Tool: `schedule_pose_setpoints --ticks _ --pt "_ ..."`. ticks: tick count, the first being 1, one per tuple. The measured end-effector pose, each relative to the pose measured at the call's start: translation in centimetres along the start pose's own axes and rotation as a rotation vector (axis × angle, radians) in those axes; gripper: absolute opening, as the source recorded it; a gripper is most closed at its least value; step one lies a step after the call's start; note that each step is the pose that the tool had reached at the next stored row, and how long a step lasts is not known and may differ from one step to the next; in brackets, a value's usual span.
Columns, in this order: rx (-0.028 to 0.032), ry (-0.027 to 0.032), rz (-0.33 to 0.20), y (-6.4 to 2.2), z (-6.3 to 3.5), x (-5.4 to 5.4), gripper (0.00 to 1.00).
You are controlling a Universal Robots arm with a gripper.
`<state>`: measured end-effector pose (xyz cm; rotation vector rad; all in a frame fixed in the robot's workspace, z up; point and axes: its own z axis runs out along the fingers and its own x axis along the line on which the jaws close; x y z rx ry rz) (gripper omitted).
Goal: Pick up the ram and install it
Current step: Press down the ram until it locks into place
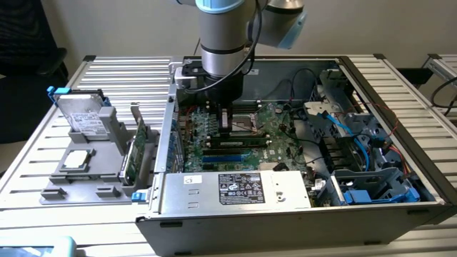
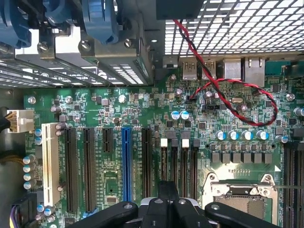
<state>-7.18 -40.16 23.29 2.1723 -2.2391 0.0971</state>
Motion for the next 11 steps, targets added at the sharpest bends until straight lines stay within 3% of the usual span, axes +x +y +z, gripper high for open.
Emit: schedule_pose_setpoints --ticks 11 --pt "0.0001 -0.0002 0.000 0.28 0.25 -0.07 0.11"
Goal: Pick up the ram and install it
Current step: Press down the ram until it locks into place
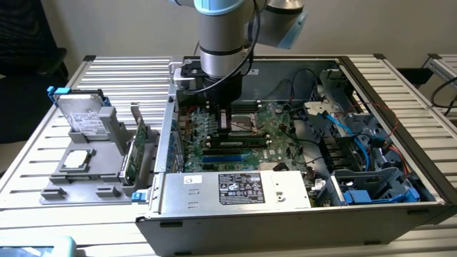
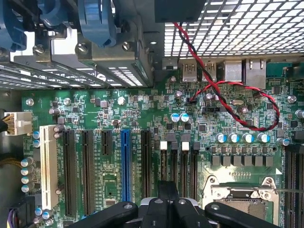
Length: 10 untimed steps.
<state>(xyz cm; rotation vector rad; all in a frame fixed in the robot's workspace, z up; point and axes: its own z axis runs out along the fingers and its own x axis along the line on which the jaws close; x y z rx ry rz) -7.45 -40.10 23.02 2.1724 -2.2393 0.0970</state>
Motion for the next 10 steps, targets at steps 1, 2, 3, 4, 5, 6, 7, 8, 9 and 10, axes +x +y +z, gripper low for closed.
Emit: schedule_pose_setpoints --ticks 1,2,3,4,5,6,7,8,9,10 --pt "0.0000 0.0000 0.000 0.01 0.01 0.00 0.11" --pt "0.0000 0.0000 0.000 0.04 0.01 0.00 0.11" --pt "-0.0001 0.0002 0.000 0.05 0.02 0.01 0.11" --pt "0.0001 -0.0001 0.000 0.05 0.07 0.00 0.11" --pt "0.0002 -0.0002 0.000 0.05 0.11 -0.01 0.11" --pt "0.0000 0.0000 0.000 0.05 0.16 -0.01 0.11" --pt "-0.0001 0.0003 0.000 0.06 0.21 -0.01 0.11" --pt "-0.0003 0.0005 0.000 0.06 0.26 -0.01 0.11" --pt "-0.0004 0.0006 0.000 0.07 0.32 -0.01 0.11" --pt "-0.0003 0.0002 0.000 0.07 0.39 -0.01 0.11"
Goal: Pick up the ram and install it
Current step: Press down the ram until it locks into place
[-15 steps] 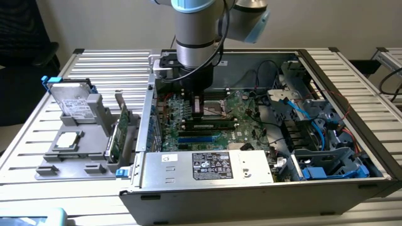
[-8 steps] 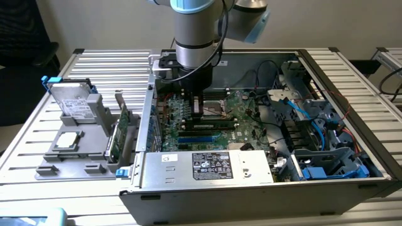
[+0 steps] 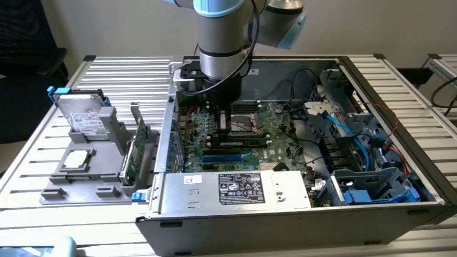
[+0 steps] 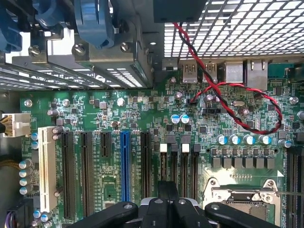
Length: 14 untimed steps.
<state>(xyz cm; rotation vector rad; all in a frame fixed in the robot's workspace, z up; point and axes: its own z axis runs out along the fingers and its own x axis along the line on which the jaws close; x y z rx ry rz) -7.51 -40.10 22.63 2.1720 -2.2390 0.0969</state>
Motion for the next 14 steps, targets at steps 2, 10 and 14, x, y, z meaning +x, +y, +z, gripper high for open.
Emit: schedule_pose_setpoints --ticks 2,10,14 --pt "0.0002 0.0000 0.000 0.00 0.08 0.0 0.11" --pt "0.0011 -0.0015 0.000 -0.35 -0.07 0.0 0.11" --pt "0.0004 -0.0005 0.000 -1.20 -0.64 0.0 0.11"
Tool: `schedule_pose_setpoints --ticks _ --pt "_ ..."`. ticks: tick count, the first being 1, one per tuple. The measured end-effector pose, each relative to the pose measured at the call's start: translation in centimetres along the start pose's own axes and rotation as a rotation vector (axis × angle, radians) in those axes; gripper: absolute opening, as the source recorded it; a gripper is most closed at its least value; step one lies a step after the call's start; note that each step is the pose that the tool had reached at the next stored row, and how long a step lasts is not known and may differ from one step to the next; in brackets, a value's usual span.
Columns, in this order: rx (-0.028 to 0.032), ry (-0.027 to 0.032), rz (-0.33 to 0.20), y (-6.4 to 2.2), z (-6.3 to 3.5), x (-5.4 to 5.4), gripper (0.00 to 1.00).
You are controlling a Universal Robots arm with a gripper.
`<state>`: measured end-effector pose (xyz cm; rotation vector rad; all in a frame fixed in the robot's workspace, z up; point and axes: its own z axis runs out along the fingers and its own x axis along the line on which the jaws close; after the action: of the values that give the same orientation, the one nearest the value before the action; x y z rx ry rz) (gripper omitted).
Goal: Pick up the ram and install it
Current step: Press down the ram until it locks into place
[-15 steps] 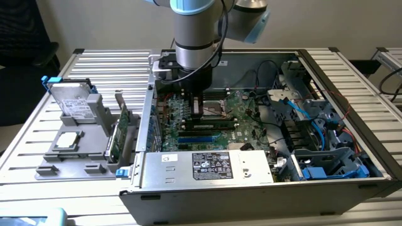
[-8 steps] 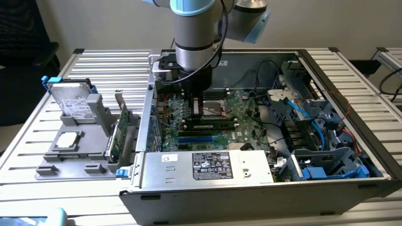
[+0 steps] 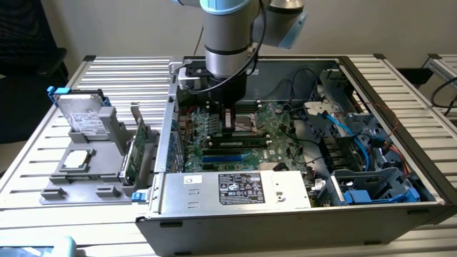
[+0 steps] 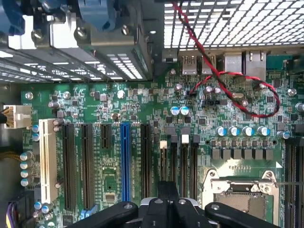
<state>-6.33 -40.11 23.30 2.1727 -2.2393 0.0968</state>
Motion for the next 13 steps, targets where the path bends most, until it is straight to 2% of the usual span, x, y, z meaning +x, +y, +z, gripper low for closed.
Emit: schedule_pose_setpoints --ticks 7,13 --pt "0.0000 -0.0010 0.000 -1.69 -0.96 0.0 0.11" --pt "0.0000 -0.0025 -0.001 -2.89 -1.31 0.0 0.11"
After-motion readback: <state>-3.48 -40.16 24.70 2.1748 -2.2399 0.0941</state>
